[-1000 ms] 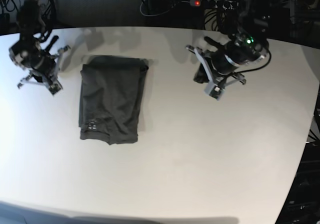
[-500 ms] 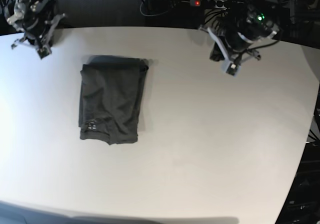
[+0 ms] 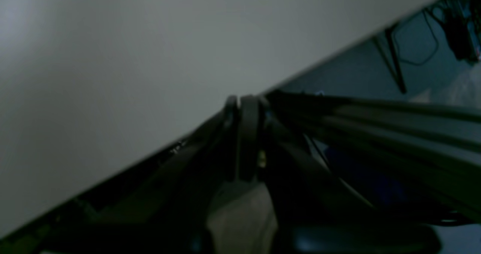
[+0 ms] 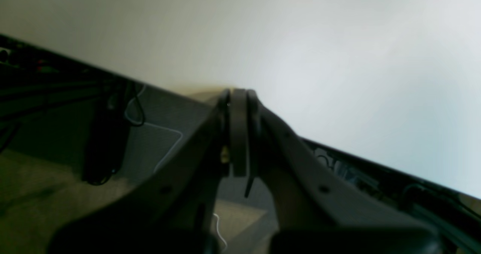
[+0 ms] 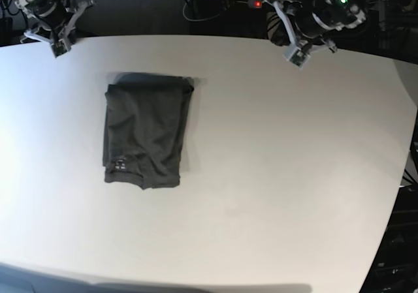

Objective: Fold the T-shirt properly

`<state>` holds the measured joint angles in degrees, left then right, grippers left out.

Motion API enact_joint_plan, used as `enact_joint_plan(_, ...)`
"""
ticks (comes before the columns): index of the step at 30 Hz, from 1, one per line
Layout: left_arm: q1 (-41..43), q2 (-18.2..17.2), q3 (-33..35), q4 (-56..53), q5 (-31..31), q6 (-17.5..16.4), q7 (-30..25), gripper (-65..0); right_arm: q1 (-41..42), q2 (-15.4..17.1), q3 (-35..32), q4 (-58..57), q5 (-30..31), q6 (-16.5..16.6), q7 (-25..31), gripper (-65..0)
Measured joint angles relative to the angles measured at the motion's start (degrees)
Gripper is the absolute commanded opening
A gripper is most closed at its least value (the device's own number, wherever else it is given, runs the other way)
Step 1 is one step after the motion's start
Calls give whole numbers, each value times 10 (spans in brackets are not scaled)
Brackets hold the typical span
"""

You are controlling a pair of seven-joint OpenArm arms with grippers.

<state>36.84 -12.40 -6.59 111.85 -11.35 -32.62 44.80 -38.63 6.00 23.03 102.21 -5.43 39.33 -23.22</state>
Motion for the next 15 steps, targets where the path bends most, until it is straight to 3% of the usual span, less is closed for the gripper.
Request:
enact_joint_plan(9,56,-11,4,-13,0,0,-53,-628,-22,-27,59,-9,-9,5,-28,-650)
enact_joint_plan(15,75,-6,15,-97,50,-2,-107,-628,-29,-34,59,-69,-5,3,46,-650)
